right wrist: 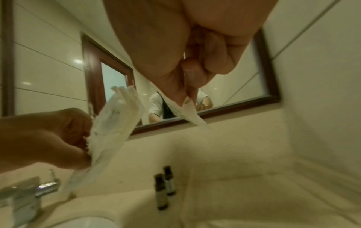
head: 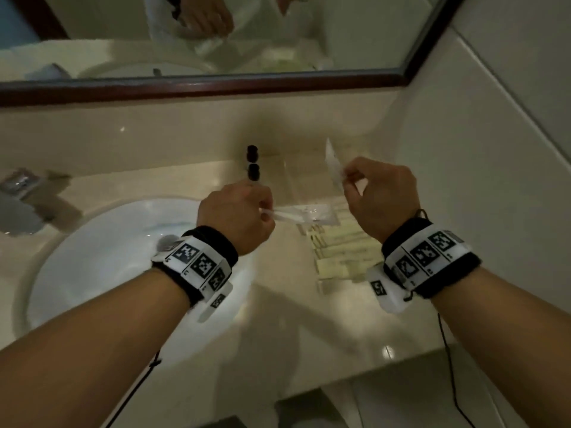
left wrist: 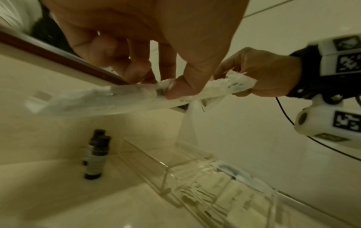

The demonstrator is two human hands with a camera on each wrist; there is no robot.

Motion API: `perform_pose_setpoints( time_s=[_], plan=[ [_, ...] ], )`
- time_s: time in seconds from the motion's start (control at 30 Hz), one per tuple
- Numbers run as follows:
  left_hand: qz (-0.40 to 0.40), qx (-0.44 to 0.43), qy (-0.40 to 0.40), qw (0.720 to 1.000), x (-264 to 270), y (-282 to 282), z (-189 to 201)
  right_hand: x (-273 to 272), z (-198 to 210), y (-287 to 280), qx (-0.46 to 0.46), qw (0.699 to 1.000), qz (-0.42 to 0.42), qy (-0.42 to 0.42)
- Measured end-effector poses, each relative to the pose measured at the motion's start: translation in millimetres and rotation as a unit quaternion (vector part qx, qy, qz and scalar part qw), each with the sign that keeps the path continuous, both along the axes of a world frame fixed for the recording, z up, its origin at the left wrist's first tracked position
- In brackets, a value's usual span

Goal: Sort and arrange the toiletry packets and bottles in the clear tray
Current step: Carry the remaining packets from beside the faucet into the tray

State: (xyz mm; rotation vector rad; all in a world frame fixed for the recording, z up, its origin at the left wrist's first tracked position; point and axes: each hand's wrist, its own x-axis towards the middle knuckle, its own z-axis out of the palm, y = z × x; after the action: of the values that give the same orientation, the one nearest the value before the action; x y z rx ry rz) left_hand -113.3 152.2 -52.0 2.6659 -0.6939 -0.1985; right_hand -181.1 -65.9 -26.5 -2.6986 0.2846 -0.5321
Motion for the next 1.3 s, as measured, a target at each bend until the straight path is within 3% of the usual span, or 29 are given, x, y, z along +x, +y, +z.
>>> perform_pose_setpoints(
  time_s=[0.23, 0.53, 0.8, 1.1, 1.3],
  plan=[
    [-0.015, 0.040, 0.036, 0.998, -12, -50, -26, -42, -53, -72, -0.050, 0.989, -0.051, 0.130],
    [0.028, 0.049, 0.043, 0.997, -8, -50, -41, -19, -113, -74, -0.082, 0.951, 0.092, 0.284],
    [0.037, 0.054, 0.038, 0.997, -1, -47, -53, 3, -135, -62, -0.087, 0.946, 0.118, 0.290],
    [0.012, 0.061, 0.058, 0.996, 3, -75, -56, -12, -122, -70, -0.021, 0.957, 0.084, 0.276],
    [-0.028, 0.067, 0.076, 0.994, 1, -107, -54, -38, -109, -95, 0.017, 0.976, -0.044, 0.214]
  ],
)
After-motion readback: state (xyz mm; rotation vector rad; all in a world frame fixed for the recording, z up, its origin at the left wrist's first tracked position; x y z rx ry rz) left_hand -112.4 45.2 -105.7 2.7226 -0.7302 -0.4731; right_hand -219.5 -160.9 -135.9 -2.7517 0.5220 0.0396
